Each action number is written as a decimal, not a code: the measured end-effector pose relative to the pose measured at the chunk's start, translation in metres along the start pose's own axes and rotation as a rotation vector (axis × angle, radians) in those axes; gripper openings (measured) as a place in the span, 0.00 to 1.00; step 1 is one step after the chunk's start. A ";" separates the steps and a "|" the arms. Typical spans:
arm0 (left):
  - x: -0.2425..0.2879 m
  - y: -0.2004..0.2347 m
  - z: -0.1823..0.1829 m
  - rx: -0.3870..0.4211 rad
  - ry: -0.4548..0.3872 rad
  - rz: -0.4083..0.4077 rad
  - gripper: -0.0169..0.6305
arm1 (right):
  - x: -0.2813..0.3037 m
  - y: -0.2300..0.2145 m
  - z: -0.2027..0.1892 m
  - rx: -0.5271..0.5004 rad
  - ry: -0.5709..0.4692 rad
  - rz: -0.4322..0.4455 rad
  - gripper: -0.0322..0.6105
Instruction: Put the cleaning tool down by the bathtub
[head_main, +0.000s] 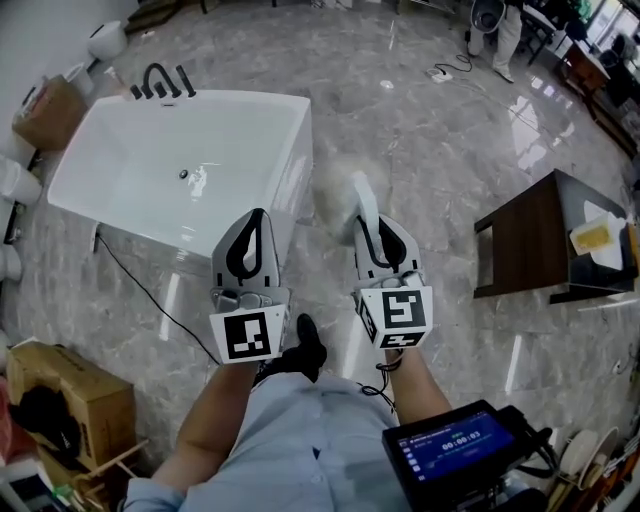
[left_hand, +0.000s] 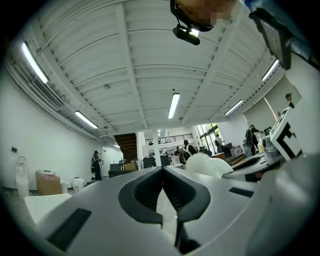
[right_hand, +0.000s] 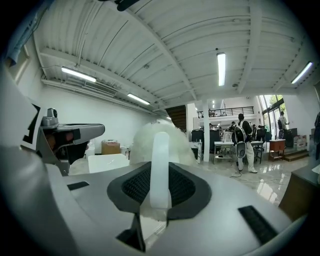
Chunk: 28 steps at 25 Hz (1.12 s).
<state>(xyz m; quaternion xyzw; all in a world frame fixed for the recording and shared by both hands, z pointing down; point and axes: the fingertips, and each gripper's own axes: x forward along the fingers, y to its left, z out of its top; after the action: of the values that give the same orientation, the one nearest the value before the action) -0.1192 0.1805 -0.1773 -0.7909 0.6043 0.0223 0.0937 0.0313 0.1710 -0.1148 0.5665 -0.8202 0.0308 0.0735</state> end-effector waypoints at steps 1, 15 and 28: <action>0.013 0.007 -0.001 0.000 -0.007 -0.003 0.05 | 0.014 -0.001 0.003 -0.003 -0.004 -0.002 0.20; 0.110 0.060 0.009 -0.002 -0.103 -0.022 0.05 | 0.110 -0.011 0.063 -0.065 -0.085 -0.036 0.20; 0.168 0.048 -0.035 0.007 -0.004 -0.054 0.05 | 0.164 -0.050 0.032 -0.023 0.014 -0.020 0.20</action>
<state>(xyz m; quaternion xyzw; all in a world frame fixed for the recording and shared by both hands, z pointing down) -0.1227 0.0021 -0.1742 -0.8065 0.5827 0.0192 0.0984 0.0183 -0.0025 -0.1226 0.5737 -0.8142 0.0246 0.0861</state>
